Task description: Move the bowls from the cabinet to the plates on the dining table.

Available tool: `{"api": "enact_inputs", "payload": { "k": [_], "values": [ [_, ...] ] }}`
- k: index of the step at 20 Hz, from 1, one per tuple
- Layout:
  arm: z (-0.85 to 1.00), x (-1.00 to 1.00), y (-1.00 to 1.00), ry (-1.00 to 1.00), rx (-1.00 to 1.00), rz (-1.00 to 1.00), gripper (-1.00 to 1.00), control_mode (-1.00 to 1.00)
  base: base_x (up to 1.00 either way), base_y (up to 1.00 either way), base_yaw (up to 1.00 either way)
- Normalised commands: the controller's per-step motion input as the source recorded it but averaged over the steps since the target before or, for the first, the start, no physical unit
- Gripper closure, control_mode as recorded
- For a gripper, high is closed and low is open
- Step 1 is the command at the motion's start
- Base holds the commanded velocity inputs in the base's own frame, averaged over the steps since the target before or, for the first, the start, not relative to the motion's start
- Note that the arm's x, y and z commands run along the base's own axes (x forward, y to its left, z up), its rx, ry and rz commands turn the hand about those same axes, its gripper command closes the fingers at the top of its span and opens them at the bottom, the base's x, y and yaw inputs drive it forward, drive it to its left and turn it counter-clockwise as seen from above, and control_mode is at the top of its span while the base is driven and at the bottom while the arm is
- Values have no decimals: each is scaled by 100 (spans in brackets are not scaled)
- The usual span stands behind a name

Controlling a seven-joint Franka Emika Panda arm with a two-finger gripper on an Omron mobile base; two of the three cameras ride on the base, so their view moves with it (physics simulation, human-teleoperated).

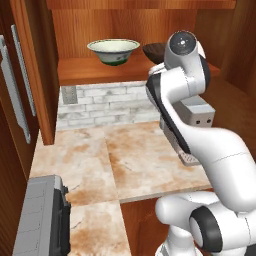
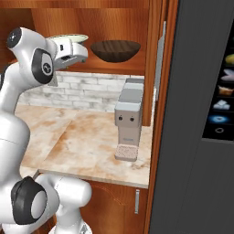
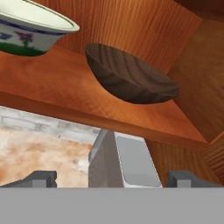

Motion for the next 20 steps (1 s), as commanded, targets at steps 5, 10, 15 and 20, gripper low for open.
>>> {"api": "enact_inputs", "payload": {
  "k": [5,10,15,20],
  "values": [
    [10,16,0,0,0,0,-100,-100,0,0,0],
    [8,20,0,-2,-2,0,-100,-100,0,0,0],
    [7,20,0,-2,-2,0,-100,-100,0,0,0],
    [6,21,0,-2,-1,0,-100,-100,0,0,0]
  ]
}}
